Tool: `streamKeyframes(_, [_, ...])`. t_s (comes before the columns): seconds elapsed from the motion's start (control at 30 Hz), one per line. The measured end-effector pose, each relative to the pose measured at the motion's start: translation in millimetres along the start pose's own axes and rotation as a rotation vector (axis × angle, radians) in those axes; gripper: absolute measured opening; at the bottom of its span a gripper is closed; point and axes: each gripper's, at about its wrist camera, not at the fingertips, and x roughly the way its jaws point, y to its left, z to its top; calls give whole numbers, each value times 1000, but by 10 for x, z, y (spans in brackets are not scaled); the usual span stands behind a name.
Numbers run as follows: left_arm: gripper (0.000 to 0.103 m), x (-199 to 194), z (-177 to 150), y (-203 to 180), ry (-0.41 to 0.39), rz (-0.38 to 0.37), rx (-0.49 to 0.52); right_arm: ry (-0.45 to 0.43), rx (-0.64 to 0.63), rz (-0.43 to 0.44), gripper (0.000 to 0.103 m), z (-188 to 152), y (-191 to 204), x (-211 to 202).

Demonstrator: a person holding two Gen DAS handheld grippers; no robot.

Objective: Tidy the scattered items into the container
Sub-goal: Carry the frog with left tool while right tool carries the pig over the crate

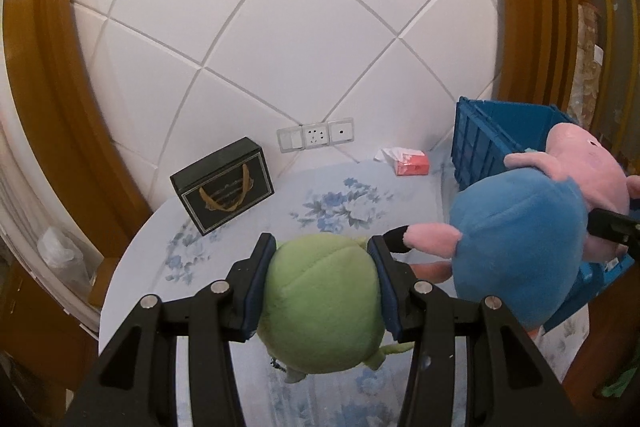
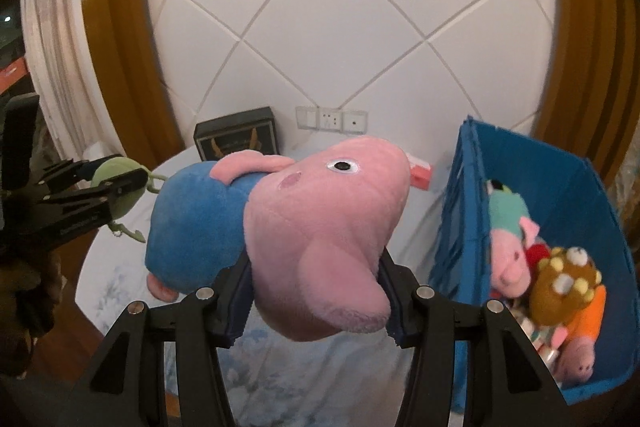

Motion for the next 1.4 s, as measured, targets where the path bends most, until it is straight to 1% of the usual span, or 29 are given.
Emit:
streamKeyframes(0.27, [46, -81, 275, -515, -40, 14, 26, -31, -6, -4, 53, 12, -477, -190])
streamKeyframes(0.57, [47, -20, 564, -1186, -63, -21, 72, -58, 21, -46, 53, -5, -1059, -403])
streamKeyframes(0.67, [46, 36, 669, -1403, -66, -55, 92, -67, 43, -71, 53, 3, -1273, -478])
streamKeyframes(0.77, [46, 107, 786, -1696, -80, -80, 138, -73, 70, -102, 53, 2, -1487, -543])
streamKeyframes(1.1, [47, 341, 1218, -2667, -113, -213, 244, -84, 156, -223, 53, -89, -2145, -768])
streamKeyframes(1.23, [47, 414, 1351, -3026, -123, -268, 281, -89, 188, -276, 53, -104, -2430, -856])
streamKeyframes(1.4, [47, 504, 1439, -3432, -124, -325, 329, -89, 236, -311, 53, -60, -2759, -900])
